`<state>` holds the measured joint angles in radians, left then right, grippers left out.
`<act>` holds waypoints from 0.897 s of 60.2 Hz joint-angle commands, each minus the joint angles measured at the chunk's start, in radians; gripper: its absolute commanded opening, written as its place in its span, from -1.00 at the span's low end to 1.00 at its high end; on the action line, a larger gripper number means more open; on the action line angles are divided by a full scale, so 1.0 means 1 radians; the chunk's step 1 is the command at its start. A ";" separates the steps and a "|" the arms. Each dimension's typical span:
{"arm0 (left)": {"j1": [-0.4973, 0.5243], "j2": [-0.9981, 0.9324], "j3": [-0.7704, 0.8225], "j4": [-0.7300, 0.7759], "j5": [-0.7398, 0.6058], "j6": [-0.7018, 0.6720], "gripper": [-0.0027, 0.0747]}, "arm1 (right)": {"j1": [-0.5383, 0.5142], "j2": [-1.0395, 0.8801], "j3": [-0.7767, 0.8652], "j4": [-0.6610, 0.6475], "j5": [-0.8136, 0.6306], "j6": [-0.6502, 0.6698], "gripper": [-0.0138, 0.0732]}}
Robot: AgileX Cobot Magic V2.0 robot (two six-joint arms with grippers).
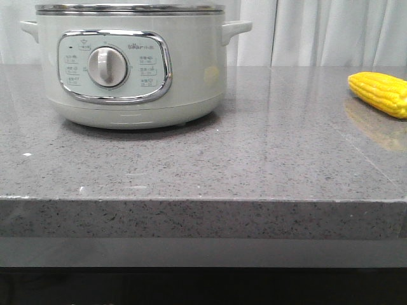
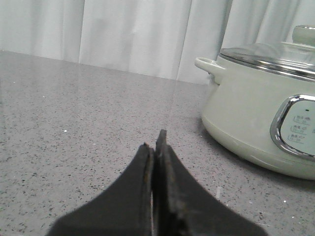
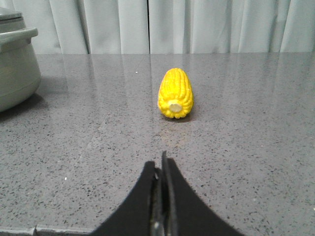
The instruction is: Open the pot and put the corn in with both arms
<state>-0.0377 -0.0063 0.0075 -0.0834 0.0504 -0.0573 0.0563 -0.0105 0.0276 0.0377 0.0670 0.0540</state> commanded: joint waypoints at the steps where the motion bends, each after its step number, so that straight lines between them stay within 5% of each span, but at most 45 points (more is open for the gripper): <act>1: -0.001 -0.015 0.011 -0.008 -0.081 -0.001 -0.98 | -0.003 -0.021 -0.011 -0.012 -0.082 -0.001 -0.84; 37: -0.001 -0.015 0.011 -0.008 -0.081 -0.001 -0.98 | -0.003 -0.021 -0.011 -0.012 -0.086 -0.001 -0.84; 54: -0.001 -0.015 -0.003 -0.006 -0.165 -0.001 -0.98 | -0.003 -0.021 -0.013 -0.012 -0.219 -0.001 -0.84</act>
<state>-0.0377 -0.0063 0.0075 -0.0834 0.0000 -0.0573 0.0563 -0.0105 0.0285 0.0377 -0.0203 0.0540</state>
